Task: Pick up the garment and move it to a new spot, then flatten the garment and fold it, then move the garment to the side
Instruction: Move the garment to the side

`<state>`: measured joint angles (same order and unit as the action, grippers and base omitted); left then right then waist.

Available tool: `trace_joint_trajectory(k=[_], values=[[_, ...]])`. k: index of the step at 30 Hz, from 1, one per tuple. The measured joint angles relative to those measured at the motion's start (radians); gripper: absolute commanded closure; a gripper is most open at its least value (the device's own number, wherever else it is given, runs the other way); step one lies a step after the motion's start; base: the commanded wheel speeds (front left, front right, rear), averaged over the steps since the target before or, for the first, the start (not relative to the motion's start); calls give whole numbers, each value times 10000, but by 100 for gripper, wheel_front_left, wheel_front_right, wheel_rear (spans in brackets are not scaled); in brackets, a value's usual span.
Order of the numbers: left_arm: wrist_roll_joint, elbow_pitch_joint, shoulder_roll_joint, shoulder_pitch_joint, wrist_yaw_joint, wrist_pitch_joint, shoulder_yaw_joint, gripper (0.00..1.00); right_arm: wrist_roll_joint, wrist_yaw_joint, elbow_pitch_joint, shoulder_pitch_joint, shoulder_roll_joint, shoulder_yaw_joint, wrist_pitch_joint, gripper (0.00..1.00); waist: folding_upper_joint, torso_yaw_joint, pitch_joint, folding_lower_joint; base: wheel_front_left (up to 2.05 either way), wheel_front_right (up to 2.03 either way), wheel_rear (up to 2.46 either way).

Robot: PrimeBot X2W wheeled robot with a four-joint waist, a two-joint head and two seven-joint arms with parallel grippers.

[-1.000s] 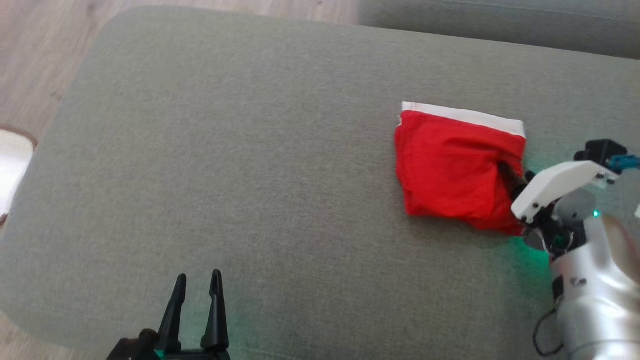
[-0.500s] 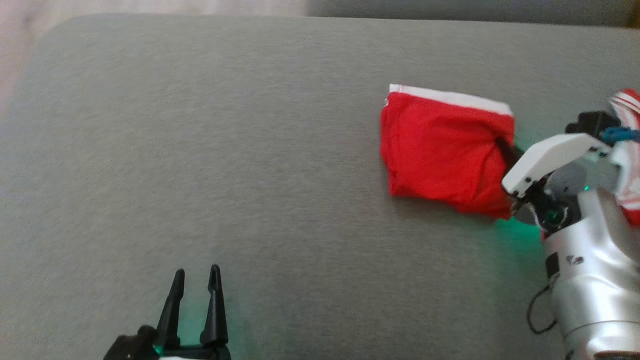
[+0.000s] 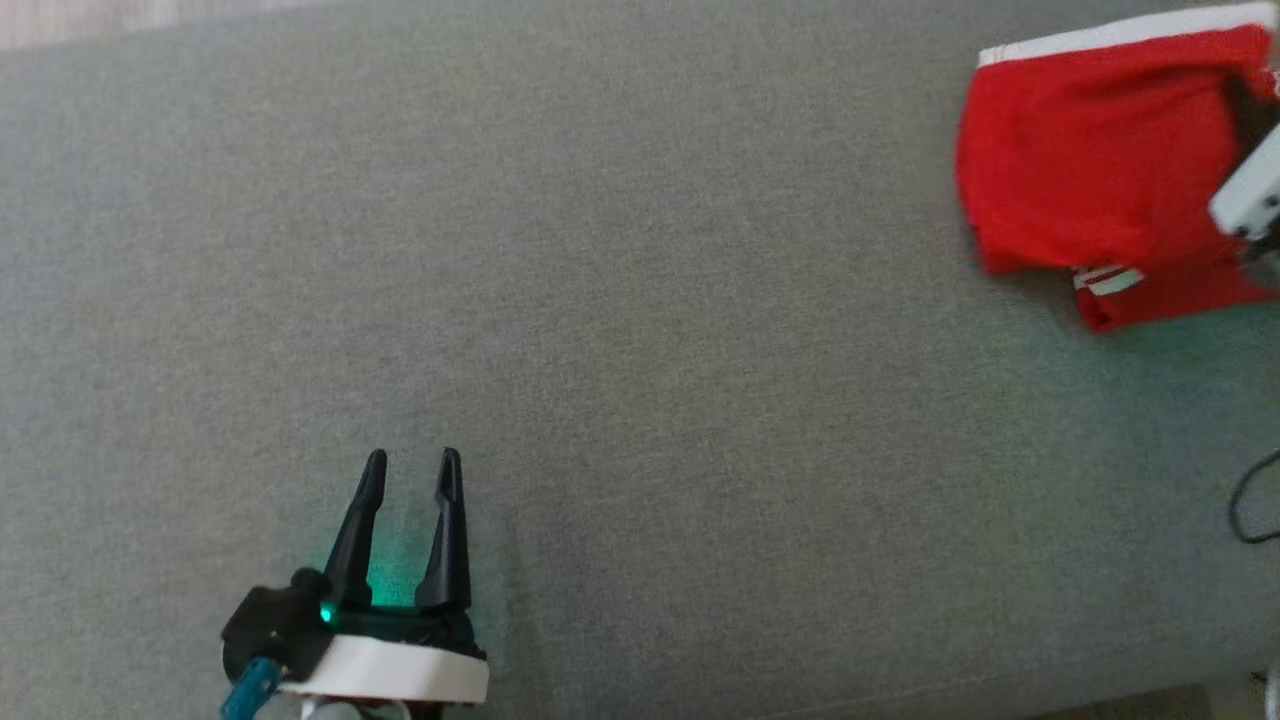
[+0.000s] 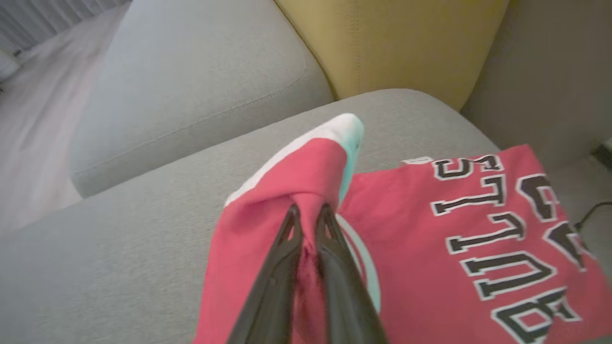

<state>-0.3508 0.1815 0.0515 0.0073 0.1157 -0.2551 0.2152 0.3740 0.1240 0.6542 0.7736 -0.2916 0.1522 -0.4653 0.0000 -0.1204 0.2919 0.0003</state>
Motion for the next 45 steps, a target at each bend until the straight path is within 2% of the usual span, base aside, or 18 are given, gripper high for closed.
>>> trace_joint_trajectory(k=[6, 7, 8, 9, 12, 16, 21, 24, 27, 33, 38, 39, 45], values=[[-4, 94, -2, -23, 4, 0, 15, 0, -1323, 0, -280, 207, -1057, 178, -932, 100, 0, 399, 165, -2, 0, 0, 0], [-6, 94, -2, -25, 4, 0, 12, 0, -1685, 0, -286, 198, -1296, 176, -1078, 96, 0, 490, 180, -2, 0, 0, 0], [-23, 92, -4, -23, 4, 0, -2, 0, -1996, 0, -318, 189, -1492, 201, -1152, 66, 0, 581, 187, -2, 0, 0, 0], [-61, 84, -4, -23, 4, -2, -25, 0, -2309, 0, -407, 162, -1668, 217, -1164, 1, 0, 668, 192, -3, 0, 0, 0], [-105, 82, -2, -12, 4, 0, -132, 0, -3087, 0, -696, 129, -1965, 324, -1256, 0, 0, 887, 190, -2, 0, 0, 0], [-107, 67, -2, 34, 0, 0, -167, 0, -3661, 0, -1304, -159, -1941, 228, -1103, 0, 0, 972, 107, -2, 0, 0, 0], [-209, 27, -2, 210, -17, 0, -253, 0, -4103, 0, -2552, -839, -1812, -151, 6, 0, 0, 903, -131, -2, 0, 0, 0], [-215, -15, -2, 328, -40, 0, -326, 0, -3971, 0, -3444, -1080, -1361, -669, 610, 0, 0, 826, -380, -3, 0, 0, 0], [-385, -61, -2, 489, -242, 0, -548, 0, -3753, 0, -4316, -1681, -828, -1118, 1198, 0, 0, 766, -719, -3, 0, 0, 0], [-679, -176, -4, 1086, -380, 0, -894, 0, -3398, 0, -5432, -3781, -35, -1538, 2773, 0, 0, 793, -1582, -4, 0, 0, 0], [-627, -332, -2, 1615, -545, 0, -1034, 0, -3476, 0, -5960, -5591, 815, -1104, 4405, 0, 0, 1111, -2141, -6, 0, 0, 0], [-627, -332, -2, 1615, -545, 0, -1034, 0, -3476, 0, -5960, -5591, 815, -1104, 4405, 0, 0, 1111, -2141, -6, 0, 0, 0], [-337, -330, 2, 1718, -535, 0, -1174, 0, -3937, 0, -6015, -7692, 2255, -456, 6190, 0, 1, 1628, -2563, -4, 0, 0, 0]])
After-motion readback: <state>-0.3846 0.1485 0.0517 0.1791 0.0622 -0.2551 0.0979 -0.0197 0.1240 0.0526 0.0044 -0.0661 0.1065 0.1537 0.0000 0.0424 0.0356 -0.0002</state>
